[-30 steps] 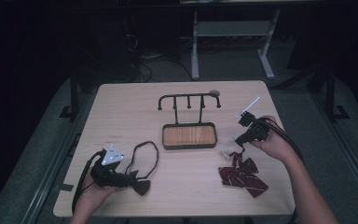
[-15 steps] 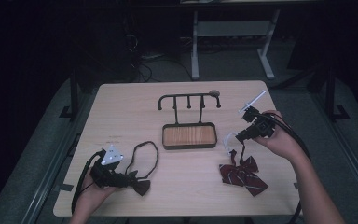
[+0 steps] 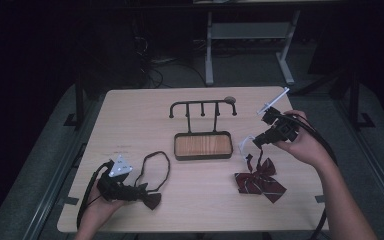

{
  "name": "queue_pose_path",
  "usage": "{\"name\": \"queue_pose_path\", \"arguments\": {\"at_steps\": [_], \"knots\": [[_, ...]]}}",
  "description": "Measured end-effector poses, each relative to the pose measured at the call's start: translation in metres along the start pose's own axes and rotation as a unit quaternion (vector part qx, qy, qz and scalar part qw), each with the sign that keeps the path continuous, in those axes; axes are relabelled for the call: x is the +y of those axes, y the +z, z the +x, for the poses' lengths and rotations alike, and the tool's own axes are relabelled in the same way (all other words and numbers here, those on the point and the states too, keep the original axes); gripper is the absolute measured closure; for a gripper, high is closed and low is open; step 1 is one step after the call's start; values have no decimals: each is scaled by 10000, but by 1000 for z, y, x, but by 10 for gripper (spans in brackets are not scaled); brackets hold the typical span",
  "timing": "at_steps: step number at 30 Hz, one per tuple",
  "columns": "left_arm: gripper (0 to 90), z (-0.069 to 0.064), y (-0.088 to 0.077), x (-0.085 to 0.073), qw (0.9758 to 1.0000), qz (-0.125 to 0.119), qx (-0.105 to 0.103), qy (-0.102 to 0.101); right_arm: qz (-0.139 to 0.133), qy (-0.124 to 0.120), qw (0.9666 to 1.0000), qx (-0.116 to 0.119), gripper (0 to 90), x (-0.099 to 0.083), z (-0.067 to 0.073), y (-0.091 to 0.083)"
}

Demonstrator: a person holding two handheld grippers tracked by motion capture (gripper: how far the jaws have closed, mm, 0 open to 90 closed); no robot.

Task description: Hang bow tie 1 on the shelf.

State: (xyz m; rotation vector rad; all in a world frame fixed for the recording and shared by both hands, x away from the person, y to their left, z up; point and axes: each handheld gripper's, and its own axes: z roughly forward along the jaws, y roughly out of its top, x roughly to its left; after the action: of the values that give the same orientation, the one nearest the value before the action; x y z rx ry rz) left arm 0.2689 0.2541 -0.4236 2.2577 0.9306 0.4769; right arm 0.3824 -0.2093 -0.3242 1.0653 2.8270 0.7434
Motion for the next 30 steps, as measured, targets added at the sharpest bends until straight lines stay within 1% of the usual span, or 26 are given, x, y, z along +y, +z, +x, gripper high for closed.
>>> {"name": "queue_pose_path", "arguments": {"at_steps": [6,10,14,16,21,30], "knots": [[208,0,-1,0,10000,-3,-11,40,-26,-92,9999,-75,834,7,4,-9],[208,0,-1,0,10000,-20,-20,-10,-45,-105,9998,-134,833,12,7,-16],[208,0,-1,0,10000,-26,-7,20,-79,-142,9997,-180,833,19,9,-23],[208,0,-1,0,10000,-31,-8,-10,-92,-168,9996,-193,834,22,10,-26],[208,1,-1,0,10000,-32,-3,13,-92,-213,9995,-229,834,29,13,-31],[208,2,-2,0,10000,-44,-15,-16,-87,-305,9991,-297,834,41,17,-38]]}}
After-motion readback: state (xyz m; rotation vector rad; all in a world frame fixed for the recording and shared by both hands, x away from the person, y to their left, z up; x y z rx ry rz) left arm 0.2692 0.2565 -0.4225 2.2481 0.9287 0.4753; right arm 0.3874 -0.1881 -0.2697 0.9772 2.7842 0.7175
